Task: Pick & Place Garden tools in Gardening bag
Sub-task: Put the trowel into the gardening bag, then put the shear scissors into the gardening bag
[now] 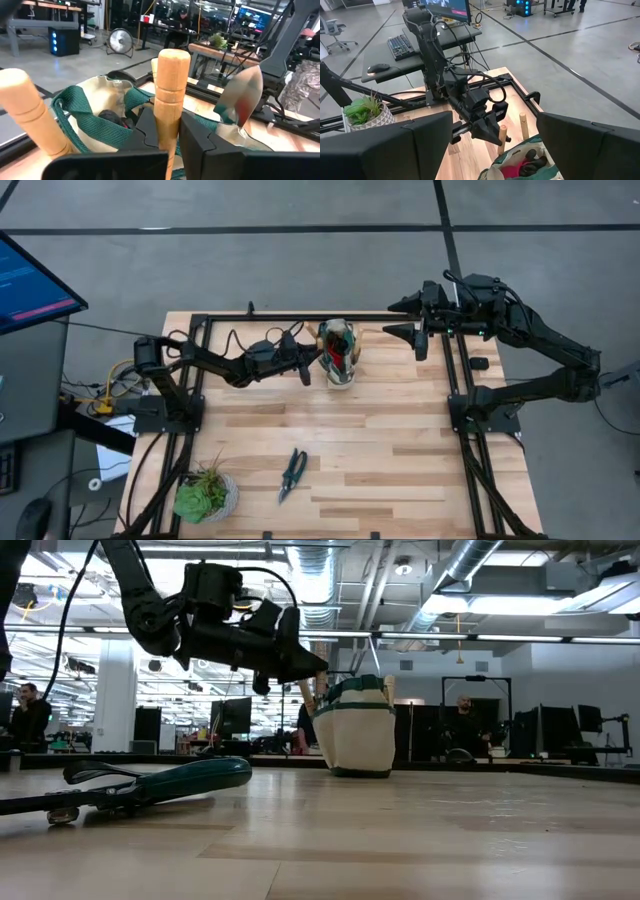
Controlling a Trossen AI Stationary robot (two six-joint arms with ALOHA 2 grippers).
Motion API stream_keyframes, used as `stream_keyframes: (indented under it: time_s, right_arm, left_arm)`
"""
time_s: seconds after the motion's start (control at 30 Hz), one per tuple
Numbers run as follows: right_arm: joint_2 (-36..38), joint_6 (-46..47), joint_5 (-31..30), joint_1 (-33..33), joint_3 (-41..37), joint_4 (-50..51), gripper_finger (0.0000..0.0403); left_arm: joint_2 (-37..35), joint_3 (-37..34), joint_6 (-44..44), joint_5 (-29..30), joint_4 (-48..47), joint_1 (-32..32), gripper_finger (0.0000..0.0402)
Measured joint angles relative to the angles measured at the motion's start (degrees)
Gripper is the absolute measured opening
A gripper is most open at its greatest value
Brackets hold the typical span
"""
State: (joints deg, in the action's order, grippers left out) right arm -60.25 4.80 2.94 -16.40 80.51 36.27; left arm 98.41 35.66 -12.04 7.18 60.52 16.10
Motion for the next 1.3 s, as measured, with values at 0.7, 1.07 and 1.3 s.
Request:
stream_keyframes:
  time_s: [0.7, 1.07, 1.3]
  right_arm:
    - [0.0, -0.3, 0.1, 0.0, 0.0, 0.1, 0.0281]
    - [0.0, -0.3, 0.7, 0.0, 0.0, 0.2, 0.0281]
    - [0.0, 0.2, 1.7, 0.8, 0.0, 1.1, 0.0281]
  left_arm:
    - [-1.5, 0.0, 3.4, -5.1, -5.2, 0.0, 0.0165]
    - [-14.2, 0.0, 2.9, -5.5, -18.9, -0.4, 0.0238]
    - [-28.5, 0.0, -0.4, -4.0, -39.0, -7.8, 0.0238]
